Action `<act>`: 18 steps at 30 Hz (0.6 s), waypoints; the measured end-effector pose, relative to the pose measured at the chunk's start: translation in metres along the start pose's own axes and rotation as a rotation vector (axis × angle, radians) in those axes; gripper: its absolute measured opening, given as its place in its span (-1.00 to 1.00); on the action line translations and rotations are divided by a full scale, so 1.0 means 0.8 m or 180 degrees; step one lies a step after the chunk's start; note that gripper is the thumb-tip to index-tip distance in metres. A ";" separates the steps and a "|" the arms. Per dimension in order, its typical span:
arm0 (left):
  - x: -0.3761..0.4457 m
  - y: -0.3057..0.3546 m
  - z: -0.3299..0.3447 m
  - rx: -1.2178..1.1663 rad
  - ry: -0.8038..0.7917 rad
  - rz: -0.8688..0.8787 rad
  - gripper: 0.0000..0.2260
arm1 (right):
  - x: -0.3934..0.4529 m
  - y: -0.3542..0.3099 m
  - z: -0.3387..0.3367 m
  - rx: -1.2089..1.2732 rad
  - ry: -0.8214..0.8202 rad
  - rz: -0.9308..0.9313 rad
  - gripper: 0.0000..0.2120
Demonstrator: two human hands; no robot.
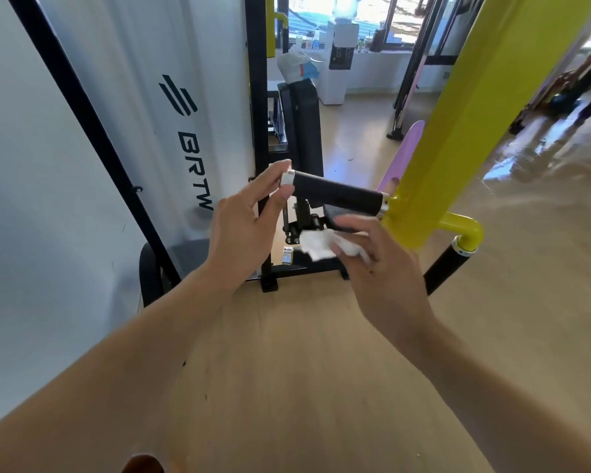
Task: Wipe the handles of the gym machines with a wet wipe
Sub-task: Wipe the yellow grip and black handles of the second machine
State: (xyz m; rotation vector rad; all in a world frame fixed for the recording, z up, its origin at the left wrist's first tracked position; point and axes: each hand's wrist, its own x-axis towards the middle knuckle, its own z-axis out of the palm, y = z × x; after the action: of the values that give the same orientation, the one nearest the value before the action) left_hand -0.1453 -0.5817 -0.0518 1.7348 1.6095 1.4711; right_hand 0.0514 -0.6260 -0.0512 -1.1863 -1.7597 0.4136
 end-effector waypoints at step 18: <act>-0.073 -0.077 0.024 -0.0658 -0.0960 -0.1096 -0.75 | -0.014 0.056 0.075 -0.2060 -0.1832 -0.0484 -0.32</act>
State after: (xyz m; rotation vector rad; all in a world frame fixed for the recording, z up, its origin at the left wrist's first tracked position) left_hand -0.1501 -0.6083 -0.1342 1.4024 1.4514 1.1094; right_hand 0.0263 -0.6011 -0.1183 -1.4469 -2.5909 0.0837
